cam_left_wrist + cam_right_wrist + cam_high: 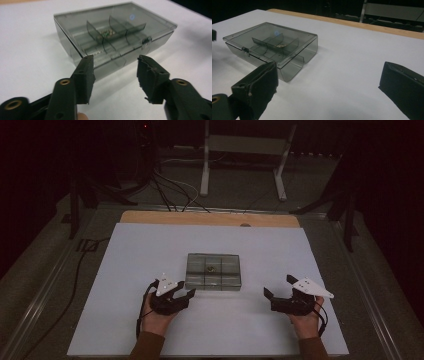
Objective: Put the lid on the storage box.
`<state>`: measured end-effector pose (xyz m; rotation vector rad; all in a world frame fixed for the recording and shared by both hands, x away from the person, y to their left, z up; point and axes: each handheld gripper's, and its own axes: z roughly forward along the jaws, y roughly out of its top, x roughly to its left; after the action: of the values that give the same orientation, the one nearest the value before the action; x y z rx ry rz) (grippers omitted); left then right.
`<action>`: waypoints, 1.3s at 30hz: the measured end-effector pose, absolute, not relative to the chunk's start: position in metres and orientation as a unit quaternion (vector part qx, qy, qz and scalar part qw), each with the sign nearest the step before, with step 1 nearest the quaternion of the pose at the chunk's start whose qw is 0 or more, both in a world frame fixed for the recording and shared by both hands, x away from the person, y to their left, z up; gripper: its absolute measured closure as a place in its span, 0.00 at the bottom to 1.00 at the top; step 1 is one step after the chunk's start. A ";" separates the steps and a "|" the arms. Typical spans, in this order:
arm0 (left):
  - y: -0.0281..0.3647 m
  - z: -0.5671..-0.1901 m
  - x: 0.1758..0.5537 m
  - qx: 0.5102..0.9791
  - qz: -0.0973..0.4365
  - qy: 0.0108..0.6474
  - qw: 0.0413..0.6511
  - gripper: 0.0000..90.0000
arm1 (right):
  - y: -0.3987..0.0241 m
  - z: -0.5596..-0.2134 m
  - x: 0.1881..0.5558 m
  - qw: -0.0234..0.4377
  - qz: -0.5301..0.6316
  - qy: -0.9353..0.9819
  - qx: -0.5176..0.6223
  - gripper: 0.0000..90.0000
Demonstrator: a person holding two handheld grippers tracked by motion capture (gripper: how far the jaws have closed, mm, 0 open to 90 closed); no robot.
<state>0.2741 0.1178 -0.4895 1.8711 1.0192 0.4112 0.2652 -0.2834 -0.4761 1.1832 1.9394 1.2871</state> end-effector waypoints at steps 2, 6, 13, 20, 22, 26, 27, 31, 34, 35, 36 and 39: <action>0.123 -0.484 0.273 0.759 0.181 0.411 0.471 0.43 | -0.284 -0.476 0.265 0.262 0.477 0.716 0.438 0.02; 0.138 -0.475 0.271 0.749 0.206 0.409 0.479 0.31 | -0.284 -0.476 0.264 0.263 0.478 0.714 0.438 0.02; 0.164 -0.465 0.269 0.732 0.232 0.411 0.492 0.19 | -0.286 -0.475 0.263 0.267 0.483 0.710 0.437 0.02; 0.193 -0.467 0.266 0.718 0.245 0.421 0.496 0.05 | -0.286 -0.476 0.261 0.271 0.484 0.709 0.436 0.02; 0.198 -0.470 0.265 0.710 0.252 0.426 0.501 0.02 | -0.286 -0.475 0.261 0.272 0.485 0.707 0.437 0.02; 0.208 -0.472 0.263 0.695 0.266 0.429 0.512 0.01 | -0.288 -0.475 0.261 0.274 0.486 0.705 0.438 0.02; 0.210 -0.472 0.262 0.693 0.270 0.430 0.512 0.01 | -0.288 -0.476 0.261 0.276 0.486 0.705 0.437 0.02; 0.217 -0.475 0.260 0.681 0.277 0.439 0.517 0.01 | -0.288 -0.475 0.260 0.282 0.482 0.706 0.436 0.01; 0.222 -0.477 0.259 0.674 0.278 0.447 0.518 0.01 | -0.289 -0.475 0.259 0.284 0.485 0.704 0.435 0.01; 0.226 -0.478 0.259 0.673 0.280 0.451 0.515 0.01 | -0.289 -0.475 0.260 0.285 0.484 0.704 0.435 0.00; 0.228 -0.478 0.258 0.672 0.282 0.453 0.514 0.01 | -0.290 -0.475 0.260 0.282 0.485 0.703 0.437 0.00; 0.230 -0.480 0.258 0.670 0.284 0.457 0.512 0.01 | -0.289 -0.476 0.261 0.278 0.484 0.705 0.438 0.00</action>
<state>0.2582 0.2297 -0.4795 1.6114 1.0989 0.6824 0.2612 -0.2894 -0.4764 1.1761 1.8914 1.2976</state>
